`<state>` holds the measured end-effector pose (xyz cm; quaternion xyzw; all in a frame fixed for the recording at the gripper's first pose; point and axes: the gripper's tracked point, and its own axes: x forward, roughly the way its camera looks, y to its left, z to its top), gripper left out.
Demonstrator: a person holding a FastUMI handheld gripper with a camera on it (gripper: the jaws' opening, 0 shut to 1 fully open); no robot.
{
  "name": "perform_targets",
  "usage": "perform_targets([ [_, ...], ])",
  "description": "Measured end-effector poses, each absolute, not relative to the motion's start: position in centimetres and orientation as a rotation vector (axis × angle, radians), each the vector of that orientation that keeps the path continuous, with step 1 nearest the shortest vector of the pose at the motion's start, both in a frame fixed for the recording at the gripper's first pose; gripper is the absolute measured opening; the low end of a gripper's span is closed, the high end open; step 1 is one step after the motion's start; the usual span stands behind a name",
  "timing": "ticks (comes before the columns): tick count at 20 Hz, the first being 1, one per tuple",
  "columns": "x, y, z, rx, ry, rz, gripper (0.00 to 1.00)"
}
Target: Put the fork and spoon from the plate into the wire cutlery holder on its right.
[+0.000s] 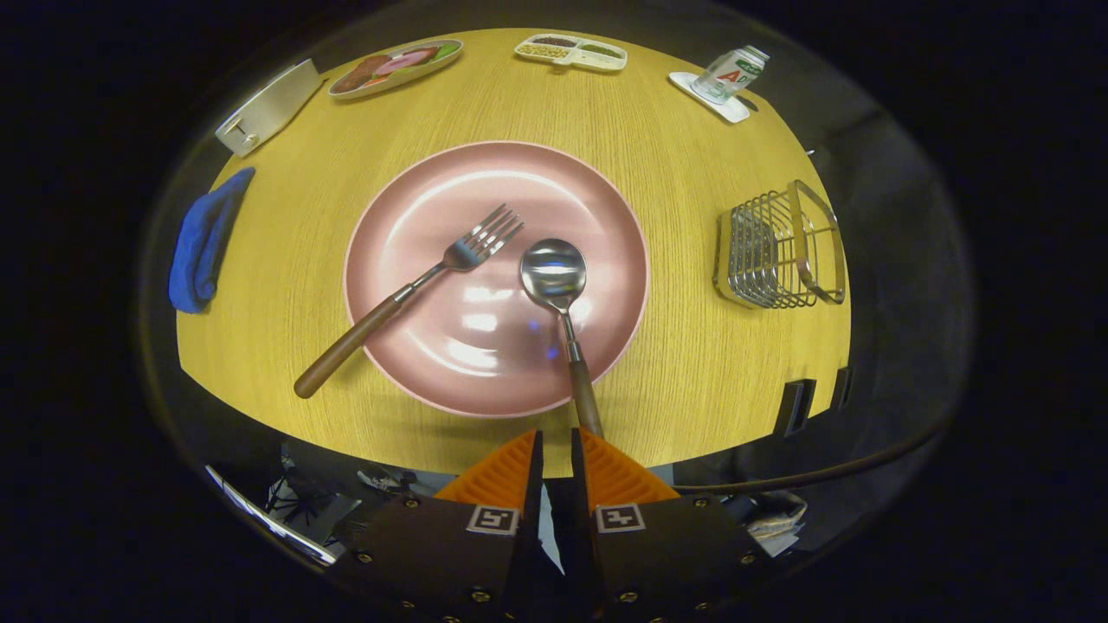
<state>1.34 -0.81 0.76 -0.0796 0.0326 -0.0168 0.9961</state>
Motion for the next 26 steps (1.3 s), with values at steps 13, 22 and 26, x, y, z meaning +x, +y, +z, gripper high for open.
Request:
perform_targets([
  [13,3.0,-3.3,-0.1,-0.213,0.102,-0.093,0.45],
  [22,4.5,-2.8,0.1,-0.200,0.073,-0.035,0.45],
  [26,4.8,-2.3,-0.2,-0.210,0.065,-0.002,0.16],
])
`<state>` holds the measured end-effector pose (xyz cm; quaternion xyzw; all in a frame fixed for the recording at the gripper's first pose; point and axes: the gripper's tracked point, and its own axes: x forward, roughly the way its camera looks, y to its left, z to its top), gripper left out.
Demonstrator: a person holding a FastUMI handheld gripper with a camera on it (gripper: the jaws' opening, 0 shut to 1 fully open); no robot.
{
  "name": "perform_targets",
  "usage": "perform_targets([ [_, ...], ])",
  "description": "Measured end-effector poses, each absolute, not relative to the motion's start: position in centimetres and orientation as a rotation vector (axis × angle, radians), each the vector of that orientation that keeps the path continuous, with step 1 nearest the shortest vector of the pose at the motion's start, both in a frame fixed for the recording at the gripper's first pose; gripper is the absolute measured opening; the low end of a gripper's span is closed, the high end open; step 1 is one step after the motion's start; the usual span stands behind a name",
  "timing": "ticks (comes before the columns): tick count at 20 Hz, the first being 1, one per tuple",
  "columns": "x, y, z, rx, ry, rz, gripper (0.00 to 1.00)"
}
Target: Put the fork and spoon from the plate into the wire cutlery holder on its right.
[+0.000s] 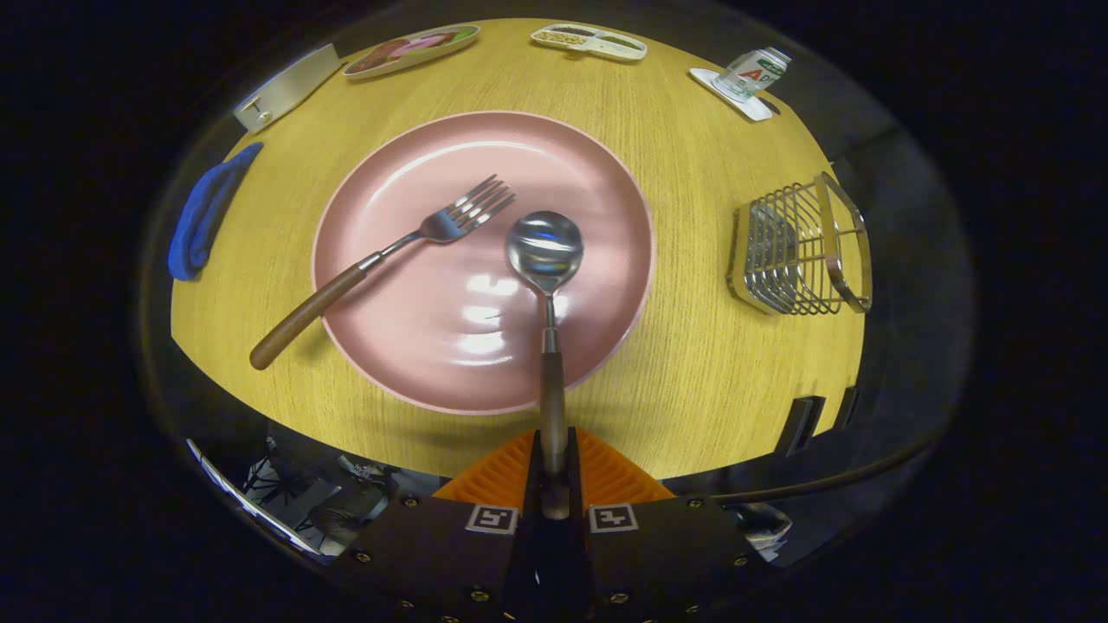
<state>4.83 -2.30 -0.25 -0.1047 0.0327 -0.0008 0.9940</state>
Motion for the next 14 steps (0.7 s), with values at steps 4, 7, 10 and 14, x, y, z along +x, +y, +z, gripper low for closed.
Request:
perform_targets([
  [4,4.2,-2.1,0.1,-0.192,0.031,-0.004,0.11],
  [7,3.0,-2.3,0.8,-0.194,-0.006,-0.026,0.11],
  [10,1.2,-2.5,1.6,-0.208,-0.039,-0.057,0.11],
  [14,-1.4,-2.6,2.5,-0.219,-0.082,-0.093,0.11],
])
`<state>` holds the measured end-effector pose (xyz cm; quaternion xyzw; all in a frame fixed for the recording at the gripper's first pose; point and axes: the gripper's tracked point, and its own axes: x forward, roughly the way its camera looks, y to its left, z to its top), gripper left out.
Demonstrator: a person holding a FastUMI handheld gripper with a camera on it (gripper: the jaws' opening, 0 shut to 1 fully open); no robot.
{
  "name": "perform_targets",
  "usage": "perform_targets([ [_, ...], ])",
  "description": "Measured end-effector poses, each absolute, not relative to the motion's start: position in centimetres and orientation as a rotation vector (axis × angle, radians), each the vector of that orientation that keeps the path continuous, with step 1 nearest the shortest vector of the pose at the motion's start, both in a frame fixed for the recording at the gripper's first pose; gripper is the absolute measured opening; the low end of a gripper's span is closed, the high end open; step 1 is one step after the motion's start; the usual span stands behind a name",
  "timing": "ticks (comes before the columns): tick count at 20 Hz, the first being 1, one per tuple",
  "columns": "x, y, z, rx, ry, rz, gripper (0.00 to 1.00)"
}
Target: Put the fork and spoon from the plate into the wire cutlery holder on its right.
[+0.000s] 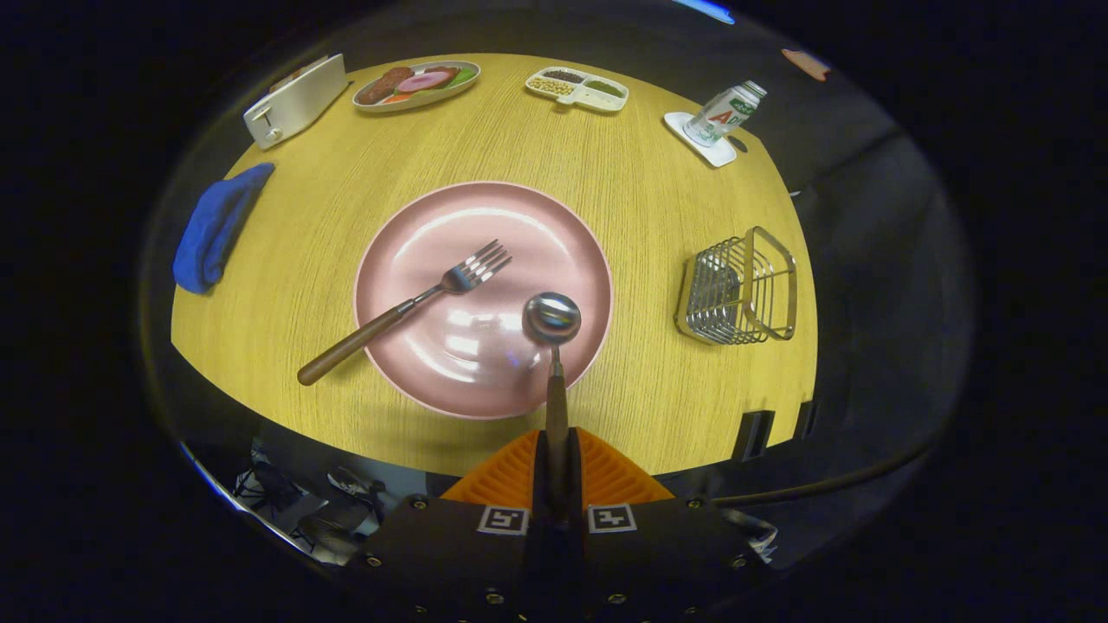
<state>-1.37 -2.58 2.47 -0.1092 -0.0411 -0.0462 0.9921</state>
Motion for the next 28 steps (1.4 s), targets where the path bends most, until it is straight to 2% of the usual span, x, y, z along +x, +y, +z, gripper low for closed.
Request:
perform_targets([
  [10,-8.3,-3.3,5.6,-0.188,-0.209,-0.148,0.11],
  [18,-11.9,-8.6,8.0,-0.083,-0.259,-0.227,0.11],
  [28,-9.8,-14.7,8.7,0.045,-0.204,-0.246,0.10],
])
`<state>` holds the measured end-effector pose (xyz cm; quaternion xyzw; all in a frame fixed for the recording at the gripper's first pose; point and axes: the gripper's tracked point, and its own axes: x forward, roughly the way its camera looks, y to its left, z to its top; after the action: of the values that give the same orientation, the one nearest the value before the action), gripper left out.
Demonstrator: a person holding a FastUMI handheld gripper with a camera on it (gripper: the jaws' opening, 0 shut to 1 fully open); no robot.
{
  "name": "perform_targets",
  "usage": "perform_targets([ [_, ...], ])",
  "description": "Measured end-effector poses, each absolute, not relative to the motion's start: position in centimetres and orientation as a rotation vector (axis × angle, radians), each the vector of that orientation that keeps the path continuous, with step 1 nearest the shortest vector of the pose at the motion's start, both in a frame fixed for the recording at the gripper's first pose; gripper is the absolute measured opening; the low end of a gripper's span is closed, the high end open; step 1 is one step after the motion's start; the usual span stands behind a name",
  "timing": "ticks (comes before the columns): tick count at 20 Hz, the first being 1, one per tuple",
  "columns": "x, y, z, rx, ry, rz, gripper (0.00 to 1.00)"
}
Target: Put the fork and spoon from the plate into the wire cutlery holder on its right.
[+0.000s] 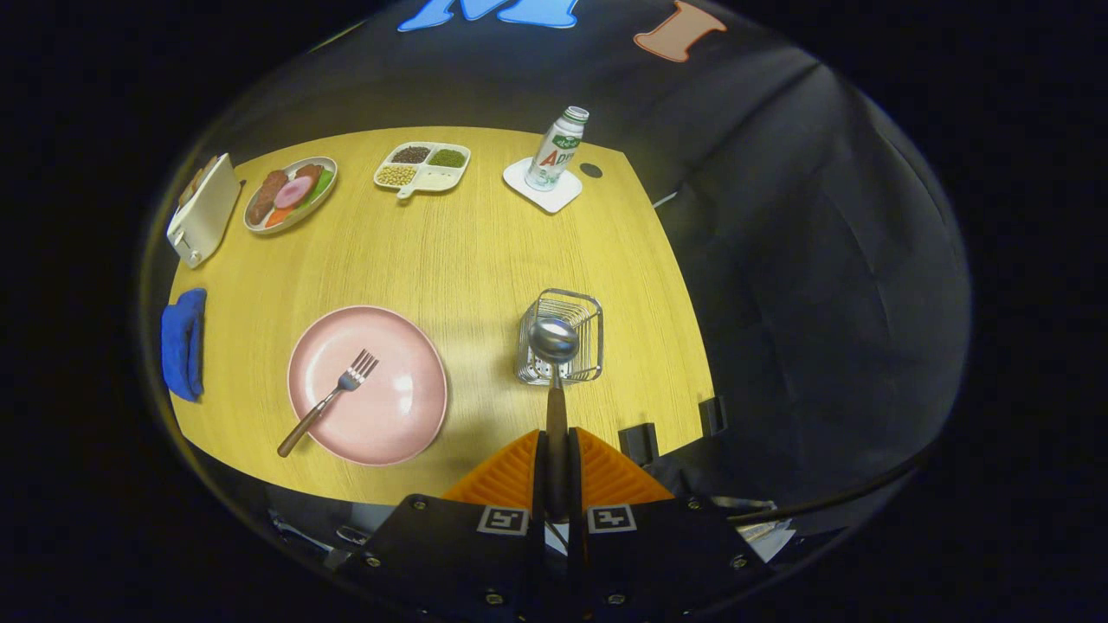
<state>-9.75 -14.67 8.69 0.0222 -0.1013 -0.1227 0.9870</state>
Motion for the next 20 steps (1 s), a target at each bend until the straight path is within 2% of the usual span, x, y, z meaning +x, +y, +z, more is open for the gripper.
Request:
perform_targets([
  [9,-7.5,-15.8,10.1,0.068,-0.162,-0.197,0.11],
  [16,-8.9,-16.0,11.3,0.093,-0.209,-0.216,0.23],
  [20,-9.4,-15.2,11.6,0.080,-0.219,-0.217,0.23],
])
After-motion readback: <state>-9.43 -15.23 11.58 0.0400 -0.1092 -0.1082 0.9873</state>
